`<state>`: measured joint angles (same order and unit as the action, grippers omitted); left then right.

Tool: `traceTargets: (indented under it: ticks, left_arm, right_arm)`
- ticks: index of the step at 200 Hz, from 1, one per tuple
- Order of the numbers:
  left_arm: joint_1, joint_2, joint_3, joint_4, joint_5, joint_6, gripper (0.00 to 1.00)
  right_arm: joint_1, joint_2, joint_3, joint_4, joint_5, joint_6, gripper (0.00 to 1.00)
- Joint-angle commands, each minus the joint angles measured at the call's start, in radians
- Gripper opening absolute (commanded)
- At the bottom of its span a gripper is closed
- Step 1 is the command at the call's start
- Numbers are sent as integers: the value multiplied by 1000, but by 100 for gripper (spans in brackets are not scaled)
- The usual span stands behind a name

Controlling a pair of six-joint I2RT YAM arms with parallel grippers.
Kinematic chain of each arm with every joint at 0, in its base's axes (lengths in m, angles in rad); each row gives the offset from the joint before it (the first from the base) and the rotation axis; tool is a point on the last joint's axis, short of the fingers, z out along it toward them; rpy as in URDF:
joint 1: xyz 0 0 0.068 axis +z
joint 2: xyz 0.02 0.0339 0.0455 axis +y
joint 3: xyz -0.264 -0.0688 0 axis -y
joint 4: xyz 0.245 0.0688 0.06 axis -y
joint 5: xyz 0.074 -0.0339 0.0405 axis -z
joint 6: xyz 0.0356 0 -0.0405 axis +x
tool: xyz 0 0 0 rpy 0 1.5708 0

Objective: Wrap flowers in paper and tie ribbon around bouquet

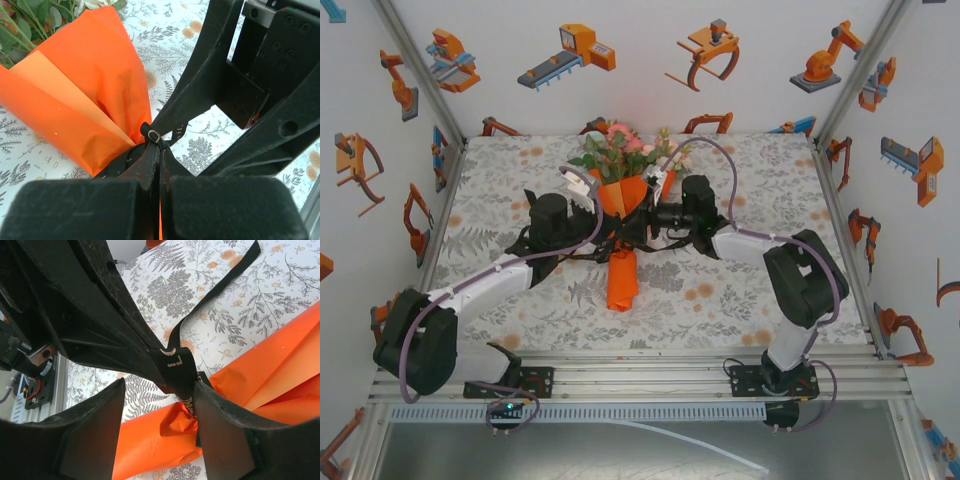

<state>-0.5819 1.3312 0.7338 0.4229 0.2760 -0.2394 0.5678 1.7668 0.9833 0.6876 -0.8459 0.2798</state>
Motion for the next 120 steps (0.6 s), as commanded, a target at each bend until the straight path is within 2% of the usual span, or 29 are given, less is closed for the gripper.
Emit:
traceTargets:
  ticks: [1,22,34,65,72,86,104,111,120]
  left_arm:
    - [-6,5,36,58,38,-41,0]
    - [-7,5,36,59,52,-47,1]
    - [-6,5,38,51,66,-44,1]
    - [-7,-6,33,31,73,-23,5]
    - [-7,-13,34,21,73,-9,9]
    - [-6,-35,45,-41,48,36,27]
    - [11,-69,67,-140,-42,67,45]
    - [28,-85,68,-165,-87,51,50]
    - [59,-98,69,-192,-134,12,51]
  right_arm:
    - [13,28,52,67,18,2,48]
    - [19,48,74,77,34,16,42]
    - [21,58,79,93,41,29,36]
    - [20,65,72,126,48,51,7]
    - [20,61,67,127,48,49,0]
    - [20,50,54,127,44,48,0]
    - [20,31,19,128,41,35,0]
    - [19,24,4,128,45,29,0]
    - [17,17,-15,129,52,23,0]
